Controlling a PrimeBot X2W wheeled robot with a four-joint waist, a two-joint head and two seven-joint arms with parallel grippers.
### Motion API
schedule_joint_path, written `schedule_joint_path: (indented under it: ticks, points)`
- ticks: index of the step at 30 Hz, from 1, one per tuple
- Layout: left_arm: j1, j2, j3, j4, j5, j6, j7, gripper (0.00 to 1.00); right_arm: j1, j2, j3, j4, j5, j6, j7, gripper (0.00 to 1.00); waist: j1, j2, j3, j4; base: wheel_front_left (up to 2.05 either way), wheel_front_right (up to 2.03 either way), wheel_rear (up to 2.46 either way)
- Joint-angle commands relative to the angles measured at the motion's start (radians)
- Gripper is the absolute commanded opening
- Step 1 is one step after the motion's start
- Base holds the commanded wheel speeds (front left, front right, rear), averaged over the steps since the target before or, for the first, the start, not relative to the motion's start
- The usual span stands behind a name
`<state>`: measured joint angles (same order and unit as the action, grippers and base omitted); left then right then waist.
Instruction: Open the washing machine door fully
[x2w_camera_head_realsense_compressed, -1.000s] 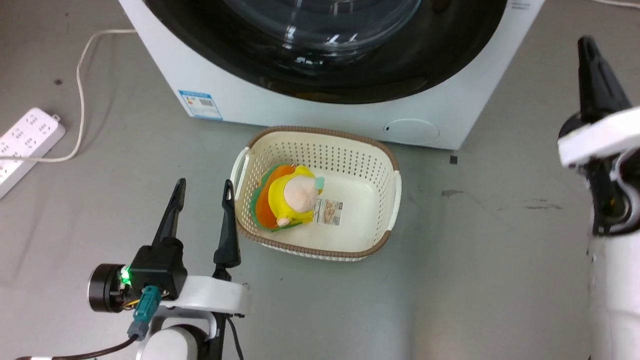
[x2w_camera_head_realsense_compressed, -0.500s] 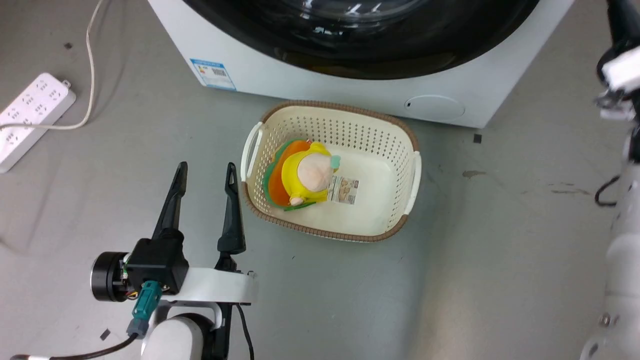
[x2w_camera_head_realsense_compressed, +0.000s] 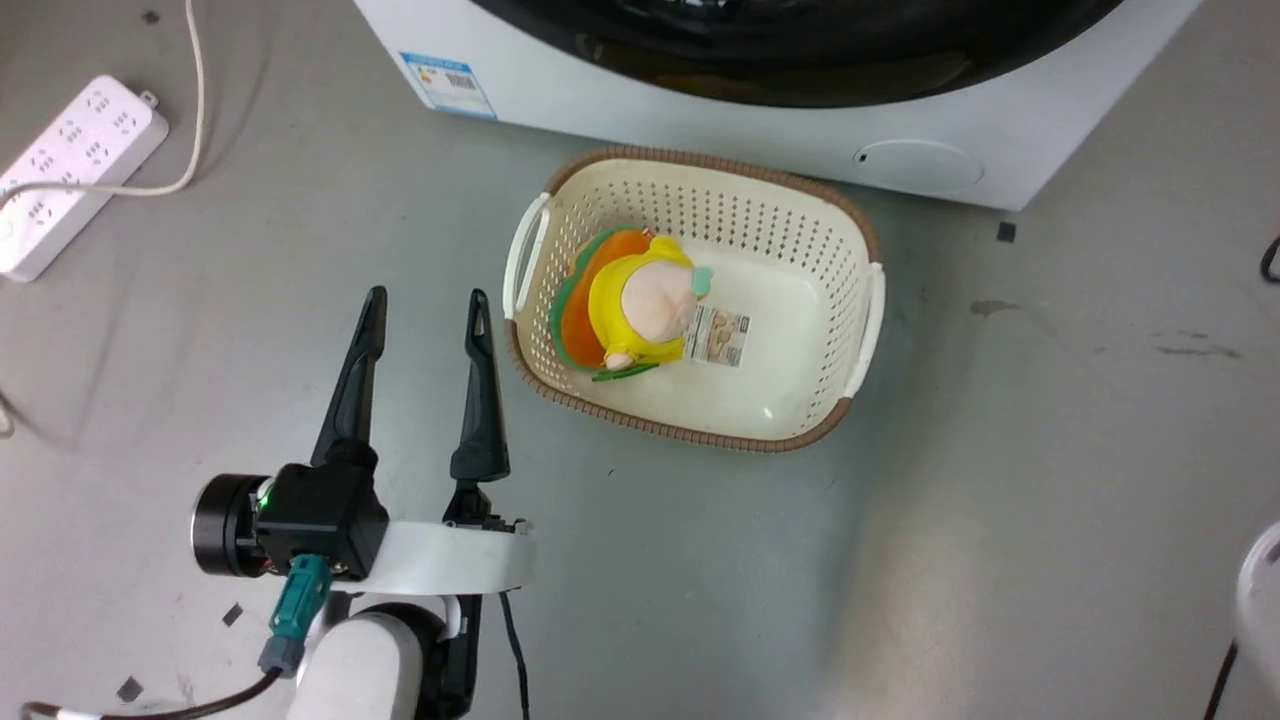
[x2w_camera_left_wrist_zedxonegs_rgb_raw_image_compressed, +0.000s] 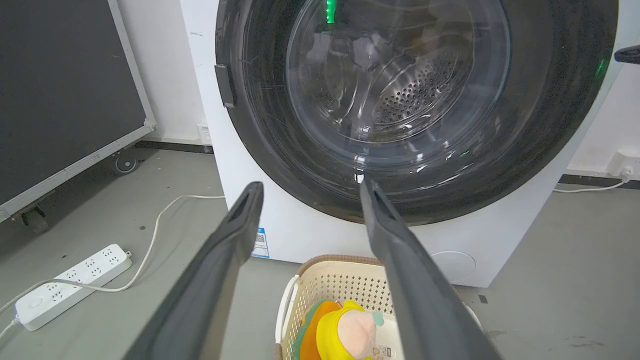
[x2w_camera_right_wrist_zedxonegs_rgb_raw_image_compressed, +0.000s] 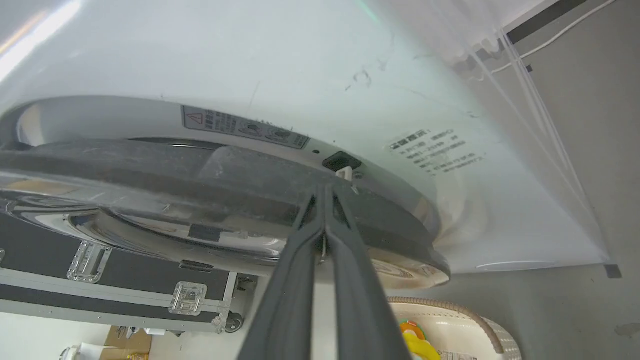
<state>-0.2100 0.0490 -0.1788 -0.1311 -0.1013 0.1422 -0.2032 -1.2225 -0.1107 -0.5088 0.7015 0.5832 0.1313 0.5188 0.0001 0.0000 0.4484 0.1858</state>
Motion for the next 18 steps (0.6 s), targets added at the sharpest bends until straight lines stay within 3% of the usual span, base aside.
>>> schedule_joint_path:
  ticks: [1,18]
  points:
    - [-0.018,0.001,-0.007,-0.007,-0.005,0.009,-0.01,1.0,-0.052,-0.012,-0.024,0.032,0.008,0.0,0.021,0.0,-0.0001,0.0,0.012,0.008,0.0,0.0,0.0]
    - [-0.056,0.001,-0.034,-0.028,-0.029,0.041,-0.045,1.0,-0.304,-0.045,-0.229,0.243,0.003,-0.001,0.233,0.0,-0.0001,0.0,0.074,0.052,0.0,0.0,0.0]
